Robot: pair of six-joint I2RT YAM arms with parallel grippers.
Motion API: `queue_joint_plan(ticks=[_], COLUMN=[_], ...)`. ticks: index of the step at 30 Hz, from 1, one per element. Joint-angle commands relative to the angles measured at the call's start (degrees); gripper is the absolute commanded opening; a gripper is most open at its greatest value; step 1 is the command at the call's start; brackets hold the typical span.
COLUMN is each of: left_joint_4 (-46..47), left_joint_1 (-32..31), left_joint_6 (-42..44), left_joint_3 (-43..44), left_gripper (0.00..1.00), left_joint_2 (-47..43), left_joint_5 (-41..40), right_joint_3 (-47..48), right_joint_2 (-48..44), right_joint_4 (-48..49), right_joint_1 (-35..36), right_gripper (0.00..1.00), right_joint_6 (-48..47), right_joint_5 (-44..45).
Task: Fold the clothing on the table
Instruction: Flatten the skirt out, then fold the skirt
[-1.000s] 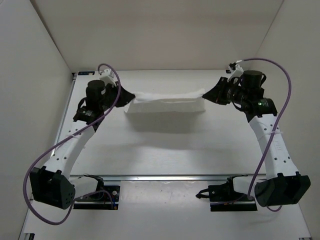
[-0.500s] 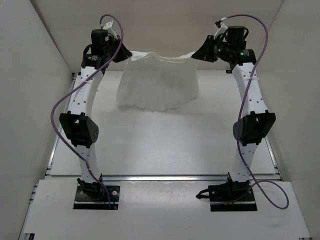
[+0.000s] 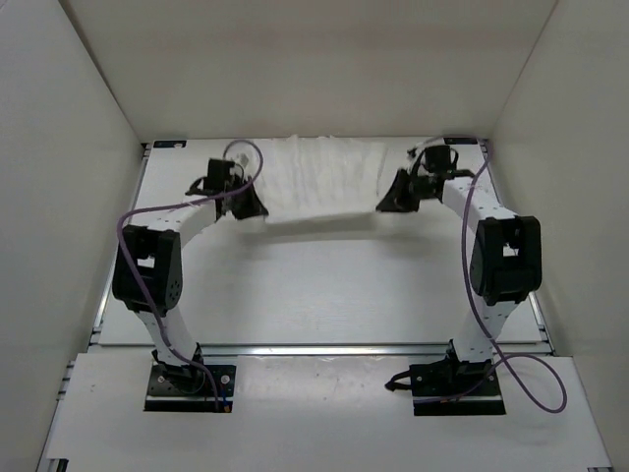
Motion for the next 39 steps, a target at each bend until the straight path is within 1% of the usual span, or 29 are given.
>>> queue_joint_plan(ticks=[1, 2, 4, 5, 6, 7, 9, 12, 14, 16, 17, 18, 19, 20, 22, 26, 29, 32, 34, 36, 38, 39], left_joint_4=[7.3, 8.0, 10.8, 11.0, 10.2, 10.2, 8.5, 6.1, 5.3, 4.0, 3.0, 1.0, -0.1, -2.2, -6.8, -12.8, -16.2, -17.0, -16.6, -15.5, -13.4, -12.4], left_joint_1=[-0.3, -0.7, -1.4, -1.8, -3.5, -3.5, -5.3, -9.0, -10.6, -11.0, -11.1, -10.5, -10.4, -10.1, -9.4, -9.0, -9.1, -8.8, -7.4, -5.6, -4.6, -4.5], left_joint_6=[-0.7, -1.4, -2.1, -2.2, -2.0, -2.0, -2.5, -2.9, -4.0, -5.1, -5.6, -6.2, -6.1, -6.6, -6.8, -5.5, -5.8, -5.8, -5.2, -4.2, -3.1, -2.7], left_joint_3=[-15.1, -17.8, -26.3, -27.4, -31.9, -31.9, -34.6, -39.6, -42.9, -46.2, -48.2, -49.4, -49.9, -50.4, -49.5, -46.2, -43.8, -41.1, -38.6, -36.4, -33.0, -32.0], left_gripper=[0.0, 0.0, 0.0, 0.0, 0.0, 0.0, 0.0, 0.0, 0.0, 0.0, 0.0, 0.0, 0.0, 0.0, 0.0, 0.0, 0.0, 0.0, 0.0, 0.0, 0.0, 0.0], left_joint_2=[-5.1, -5.7, -8.6, -9.2, -12.1, -12.2, -15.2, -21.0, -27.4, -33.2, -37.4, -41.7, -43.9, -48.1, -53.9, -58.2, -59.9, -60.0, -58.6, -56.1, -52.3, -49.7], left_joint_5=[-1.2, -0.9, -0.9, -1.9, -2.7, -3.0, -3.9, -6.0, -6.1, -6.6, -7.0, -7.1, -7.6, -7.6, -7.8, -6.4, -4.9, -3.8, -4.6, -3.3, -3.2, -3.1], right_joint_3=[-15.6, -18.3, -27.0, -30.7, -35.2, -35.3, -40.9, -46.1, -48.4, -49.8, -50.0, -50.5, -50.5, -50.7, -51.1, -49.8, -45.2, -39.9, -36.6, -33.1, -28.2, -27.3], right_joint_2=[-5.7, -7.9, -10.9, -13.4, -16.8, -18.1, -21.8, -29.1, -35.0, -38.7, -39.3, -41.9, -44.1, -45.4, -50.8, -61.6, -65.8, -66.3, -64.8, -61.3, -57.7, -56.7], right_joint_4=[4.7, 5.2, 5.5, 5.6, 4.9, 4.8, 3.6, 2.7, 1.2, -1.0, -1.7, -3.5, -4.3, -6.6, -10.7, -17.6, -25.5, -30.4, -31.0, -30.4, -27.3, -26.2], right_joint_1=[1.0, 1.4, 3.1, 3.9, 5.1, 5.1, 6.6, 7.5, 7.5, 7.1, 7.4, 6.9, 7.1, 7.2, 7.3, 6.2, 5.1, 2.6, 1.5, 2.2, 3.2, 3.2], right_gripper=[0.0, 0.0, 0.0, 0.0, 0.0, 0.0, 0.0, 0.0, 0.0, 0.0, 0.0, 0.0, 0.0, 0.0, 0.0, 0.0, 0.0, 0.0, 0.0, 0.0, 0.0, 0.0], right_joint_6=[2.2, 2.4, 3.7, 4.4, 5.2, 5.2, 6.0, 7.5, 8.4, 8.4, 8.2, 7.5, 7.1, 7.1, 7.2, 8.1, 7.9, 5.3, 3.9, 3.8, 3.4, 3.4], right_joint_5=[5.5, 7.3, 9.8, 11.0, 12.9, 13.9, 15.1, 14.7, 14.8, 15.1, 14.4, 14.4, 14.3, 15.1, 15.4, 14.1, 13.9, 11.9, 11.5, 12.5, 13.6, 13.7])
